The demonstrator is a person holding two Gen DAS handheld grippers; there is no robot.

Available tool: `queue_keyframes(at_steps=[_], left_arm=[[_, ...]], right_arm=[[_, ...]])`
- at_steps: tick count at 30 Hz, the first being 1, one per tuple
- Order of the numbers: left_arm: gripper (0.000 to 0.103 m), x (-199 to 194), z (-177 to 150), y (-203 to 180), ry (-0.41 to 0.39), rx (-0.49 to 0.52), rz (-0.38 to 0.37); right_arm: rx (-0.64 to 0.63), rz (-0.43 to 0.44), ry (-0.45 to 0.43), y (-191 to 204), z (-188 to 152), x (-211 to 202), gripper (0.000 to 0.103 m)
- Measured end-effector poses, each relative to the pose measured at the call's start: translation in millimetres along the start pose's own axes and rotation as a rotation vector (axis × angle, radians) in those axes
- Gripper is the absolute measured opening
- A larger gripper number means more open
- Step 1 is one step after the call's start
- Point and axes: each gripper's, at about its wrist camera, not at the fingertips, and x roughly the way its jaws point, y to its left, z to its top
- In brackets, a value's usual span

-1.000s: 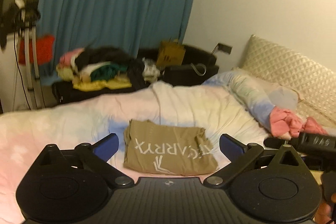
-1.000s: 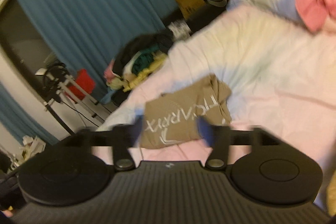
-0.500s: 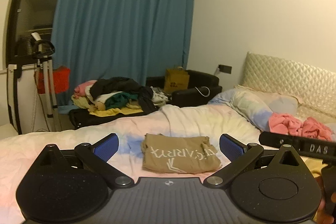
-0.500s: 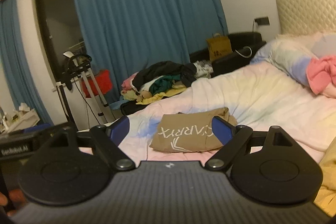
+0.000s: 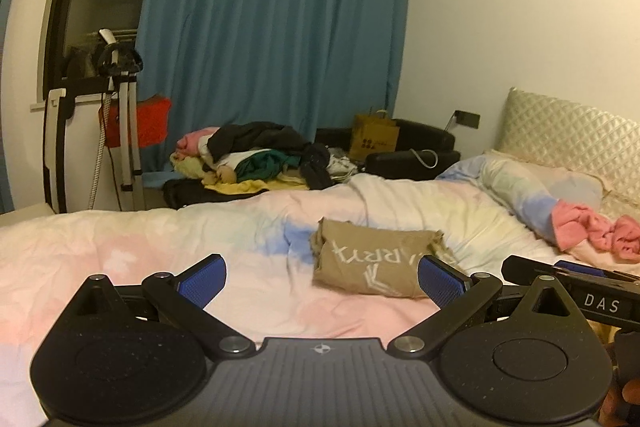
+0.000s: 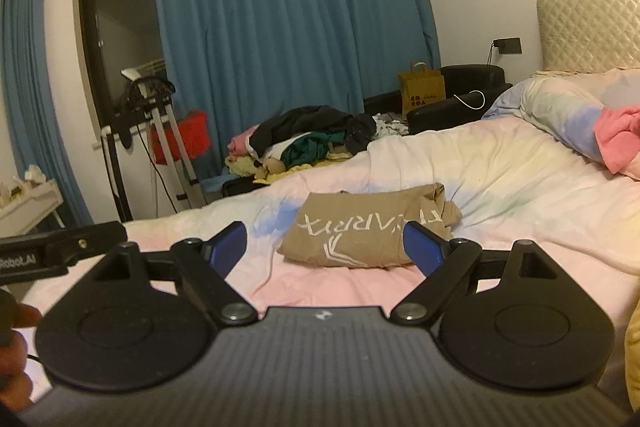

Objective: Fold clothes

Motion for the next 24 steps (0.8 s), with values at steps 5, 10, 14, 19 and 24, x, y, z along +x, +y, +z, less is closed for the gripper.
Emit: queue_keyframes(at_steps=[5,10,14,19,24], left_arm=[[0.103,7,-9,7,0.000,-0.005,0.024],[0.103,7,-15,14,-0.002,-0.024,0.024],[0.103,8,-21,12,0.006,-0.020,0.022],[0.103,6,-28,5,0.010,0.000,0.025],[0.103,6,-30,2,0.002,0.014,0.031]], right_arm=[[-0.046,-0.009,0.001,9,-13,9,0.087],[-0.090,-0.026,-0.011,19,-25,13,0.087],[-0.100,-0.028,-0.011,19,-26,12,0.087],[-0.085,-0.034,-0.010,17,-26,10,0.087],[-0.087,-0.042,-0.004,17,-26,11,0.087]])
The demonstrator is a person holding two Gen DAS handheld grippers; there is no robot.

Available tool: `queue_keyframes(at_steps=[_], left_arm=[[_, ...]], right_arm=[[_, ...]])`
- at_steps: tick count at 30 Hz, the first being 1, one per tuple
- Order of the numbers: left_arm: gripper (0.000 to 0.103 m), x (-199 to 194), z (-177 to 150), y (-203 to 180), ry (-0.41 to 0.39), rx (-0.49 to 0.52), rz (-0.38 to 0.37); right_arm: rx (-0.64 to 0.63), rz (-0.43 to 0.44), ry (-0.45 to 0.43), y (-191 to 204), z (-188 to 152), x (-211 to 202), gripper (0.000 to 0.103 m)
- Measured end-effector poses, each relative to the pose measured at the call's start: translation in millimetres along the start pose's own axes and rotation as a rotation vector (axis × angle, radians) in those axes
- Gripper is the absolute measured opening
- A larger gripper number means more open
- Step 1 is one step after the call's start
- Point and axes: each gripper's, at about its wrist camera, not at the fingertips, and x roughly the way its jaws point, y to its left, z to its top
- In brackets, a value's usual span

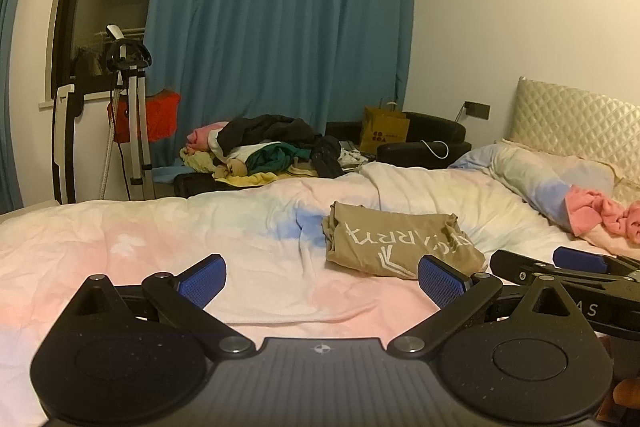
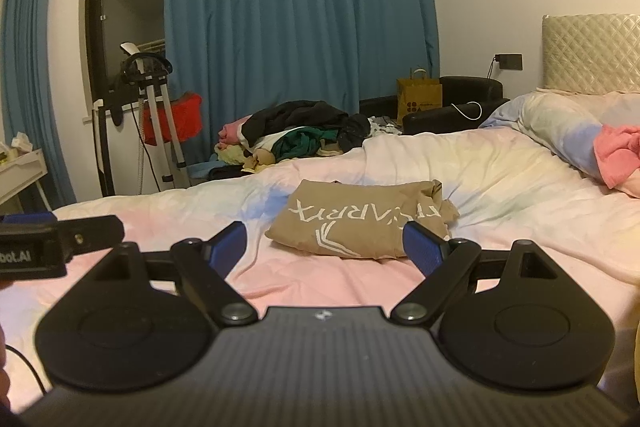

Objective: Fold clothes

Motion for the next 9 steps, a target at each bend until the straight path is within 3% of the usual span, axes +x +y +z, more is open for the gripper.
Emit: queue_keyframes(at_steps=[9], left_arm=[[0.103,0.4,-0.3,3.2,0.000,-0.015,0.019]], right_arm=[[0.014,-0.010,0.014,-1.0,-1.1,1.4,0.087]])
